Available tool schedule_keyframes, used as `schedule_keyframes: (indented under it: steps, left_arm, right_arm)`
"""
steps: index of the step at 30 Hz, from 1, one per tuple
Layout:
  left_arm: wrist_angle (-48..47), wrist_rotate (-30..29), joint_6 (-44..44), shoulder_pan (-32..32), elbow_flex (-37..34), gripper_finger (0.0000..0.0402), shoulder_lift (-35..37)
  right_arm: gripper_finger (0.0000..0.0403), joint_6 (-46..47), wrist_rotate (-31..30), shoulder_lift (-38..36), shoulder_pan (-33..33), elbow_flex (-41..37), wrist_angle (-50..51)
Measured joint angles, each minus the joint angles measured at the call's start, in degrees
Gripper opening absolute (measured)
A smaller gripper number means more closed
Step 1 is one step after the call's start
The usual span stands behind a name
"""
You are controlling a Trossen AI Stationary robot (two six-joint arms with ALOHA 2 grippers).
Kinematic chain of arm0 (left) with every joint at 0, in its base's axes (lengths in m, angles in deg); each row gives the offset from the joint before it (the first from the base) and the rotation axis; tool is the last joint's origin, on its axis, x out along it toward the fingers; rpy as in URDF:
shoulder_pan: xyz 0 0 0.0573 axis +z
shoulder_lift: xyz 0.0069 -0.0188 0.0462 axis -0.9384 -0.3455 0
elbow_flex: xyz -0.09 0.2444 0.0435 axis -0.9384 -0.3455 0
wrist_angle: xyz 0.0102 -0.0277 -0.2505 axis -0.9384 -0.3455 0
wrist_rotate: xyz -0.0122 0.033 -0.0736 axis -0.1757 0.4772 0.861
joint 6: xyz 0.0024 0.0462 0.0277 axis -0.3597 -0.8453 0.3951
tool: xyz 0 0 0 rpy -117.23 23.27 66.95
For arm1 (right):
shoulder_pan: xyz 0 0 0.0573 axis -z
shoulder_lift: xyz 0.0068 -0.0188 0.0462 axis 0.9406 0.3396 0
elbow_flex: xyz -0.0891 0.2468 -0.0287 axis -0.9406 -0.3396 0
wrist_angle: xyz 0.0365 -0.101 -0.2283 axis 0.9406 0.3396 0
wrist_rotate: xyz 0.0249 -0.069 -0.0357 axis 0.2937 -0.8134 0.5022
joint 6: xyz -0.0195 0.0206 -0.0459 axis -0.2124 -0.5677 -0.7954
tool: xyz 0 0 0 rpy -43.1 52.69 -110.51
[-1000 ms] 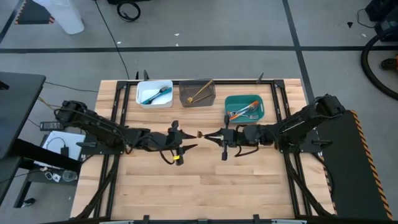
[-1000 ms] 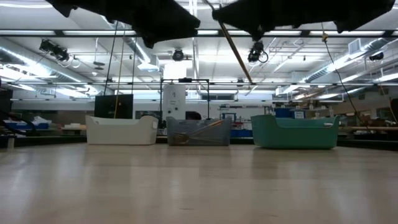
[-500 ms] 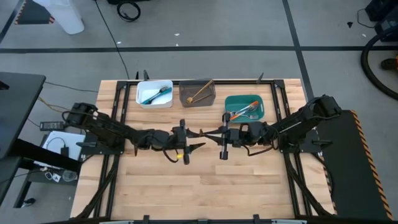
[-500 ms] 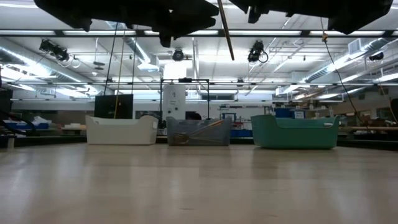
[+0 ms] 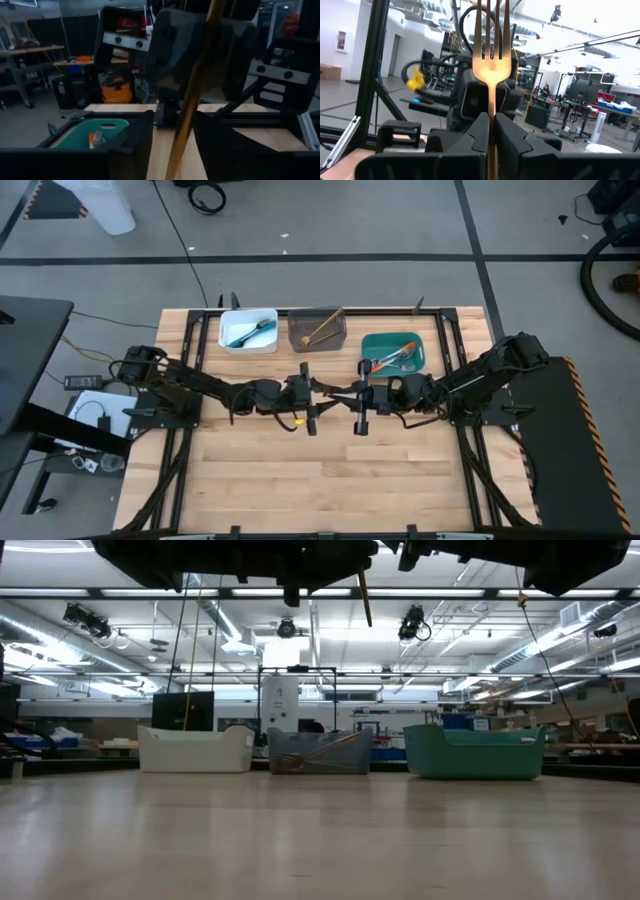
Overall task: Sort silverware by color (type)
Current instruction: Put the gold fork into the black bin
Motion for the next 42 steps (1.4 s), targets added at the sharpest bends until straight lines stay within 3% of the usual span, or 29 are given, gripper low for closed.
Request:
schedule_keyframes:
  steps: [12, 17, 23, 42]
  left_arm:
    - [-0.45, -0.1, -0.68, -0.32, -0.06, 0.0032, -0.02]
    - [-1.32, -0.02, -0.55, -0.63, -0.06, 0.0032, 0.01]
    - [-5.34, -0.52, -0.01, -0.63, -0.15, 0.0032, 2.01]
    - [-14.26, -0.41, 1.04, -0.85, -0.12, 0.0032, 6.22]
  right_arm:
    - [0.0027, 0.28, -2.35, 0.0, -0.11, 0.0, 1.22]
    - [0.0032, 0.41, -4.22, 0.0, -0.59, 0.0, 2.07]
    - [0.0052, 2.82, -11.49, -0.07, -2.47, 0.03, 4.73]
    - [0.0156, 11.13, -12.98, -9.14, -2.93, -0.02, 21.73]
